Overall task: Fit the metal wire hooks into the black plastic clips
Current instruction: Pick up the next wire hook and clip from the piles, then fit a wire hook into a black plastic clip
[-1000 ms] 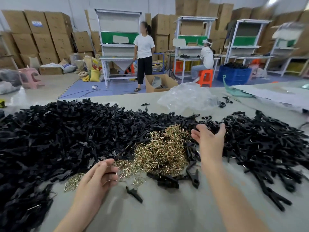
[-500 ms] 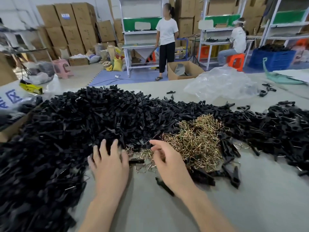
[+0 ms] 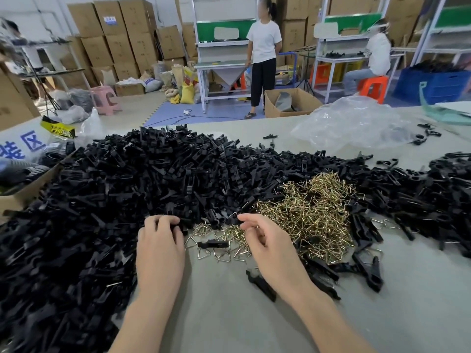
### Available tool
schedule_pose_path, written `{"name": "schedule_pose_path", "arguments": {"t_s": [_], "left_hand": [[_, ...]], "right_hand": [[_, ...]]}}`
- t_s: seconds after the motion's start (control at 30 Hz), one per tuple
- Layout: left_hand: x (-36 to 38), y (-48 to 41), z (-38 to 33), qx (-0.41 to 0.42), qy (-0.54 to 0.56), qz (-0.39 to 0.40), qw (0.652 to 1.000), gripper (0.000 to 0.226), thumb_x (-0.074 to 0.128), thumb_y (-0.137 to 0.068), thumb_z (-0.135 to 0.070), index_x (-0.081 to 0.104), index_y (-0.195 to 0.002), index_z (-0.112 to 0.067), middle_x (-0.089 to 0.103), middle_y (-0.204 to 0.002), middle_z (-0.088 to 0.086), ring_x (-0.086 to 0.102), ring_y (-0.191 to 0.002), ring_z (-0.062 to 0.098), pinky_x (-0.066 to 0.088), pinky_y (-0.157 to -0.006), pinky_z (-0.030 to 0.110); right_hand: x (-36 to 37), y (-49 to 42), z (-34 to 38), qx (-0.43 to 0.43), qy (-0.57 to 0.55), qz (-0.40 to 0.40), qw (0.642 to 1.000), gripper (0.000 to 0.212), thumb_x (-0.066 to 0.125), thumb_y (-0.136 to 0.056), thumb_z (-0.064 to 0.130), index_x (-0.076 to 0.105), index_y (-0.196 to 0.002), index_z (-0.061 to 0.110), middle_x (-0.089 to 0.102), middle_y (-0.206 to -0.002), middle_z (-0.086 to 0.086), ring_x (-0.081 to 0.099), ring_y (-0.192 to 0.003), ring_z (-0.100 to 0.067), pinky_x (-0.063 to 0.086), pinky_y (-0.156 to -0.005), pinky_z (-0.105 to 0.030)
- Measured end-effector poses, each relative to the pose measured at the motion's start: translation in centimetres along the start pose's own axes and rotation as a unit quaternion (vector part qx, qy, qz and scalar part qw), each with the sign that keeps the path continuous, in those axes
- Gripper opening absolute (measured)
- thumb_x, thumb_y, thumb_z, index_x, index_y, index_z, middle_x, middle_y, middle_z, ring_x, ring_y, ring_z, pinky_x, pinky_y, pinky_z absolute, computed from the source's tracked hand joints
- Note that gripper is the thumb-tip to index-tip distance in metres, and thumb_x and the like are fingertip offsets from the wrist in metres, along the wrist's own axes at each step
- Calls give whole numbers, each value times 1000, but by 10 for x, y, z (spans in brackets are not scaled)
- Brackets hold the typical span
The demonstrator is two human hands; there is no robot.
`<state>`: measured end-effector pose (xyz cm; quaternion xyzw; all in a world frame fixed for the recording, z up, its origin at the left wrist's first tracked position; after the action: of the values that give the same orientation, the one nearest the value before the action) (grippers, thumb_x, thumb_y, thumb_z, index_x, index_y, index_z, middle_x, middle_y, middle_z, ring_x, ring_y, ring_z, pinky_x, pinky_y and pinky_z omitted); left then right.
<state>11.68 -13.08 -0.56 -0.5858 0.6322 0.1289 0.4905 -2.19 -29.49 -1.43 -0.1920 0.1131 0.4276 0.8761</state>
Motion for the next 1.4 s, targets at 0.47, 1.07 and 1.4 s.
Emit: {"name": "schedule_pose_path", "arguments": {"t_s": [0.47, 1.07, 1.4], "left_hand": [[-15, 2, -11, 46, 70, -53, 995, 10, 59, -98, -18, 65, -106, -15, 60, -111, -2, 61, -75, 22, 52, -71, 42], [-3, 41, -59, -67, 532, 97, 839, 16, 59, -91, -39, 74, -96, -37, 76, -95, -5, 73, -89, 16, 59, -78, 26], [-6, 37, -50, -60, 518, 54, 852, 22, 62, -96, -24, 67, -104, -43, 75, -99, -4, 68, -88, 10, 52, -82, 31]], "right_hand": [[2, 0, 0, -5, 1, 1, 1000, 33, 49, -104, 15, 64, -124, 37, 66, -108, 19, 59, -84, 3, 44, -71, -11], [8, 4, 18, -32, -69, 39, 996, 40, 75, -90, 34, 64, -127, 45, 64, -112, 31, 62, -109, 8, 46, -87, -7], [-2, -2, 14, 20, -160, 31, 986, 24, 67, -97, 21, 69, -113, 38, 74, -103, 16, 70, -88, 0, 54, -84, -17]]}}
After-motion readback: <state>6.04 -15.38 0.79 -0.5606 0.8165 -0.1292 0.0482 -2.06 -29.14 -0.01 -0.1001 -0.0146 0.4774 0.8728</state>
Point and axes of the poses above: each hand's wrist, its own y-axis away from the middle knuckle, its own x-axis out of the palm, z = x × y, the point moved 4 cm from there along -y, towards the middle knuckle
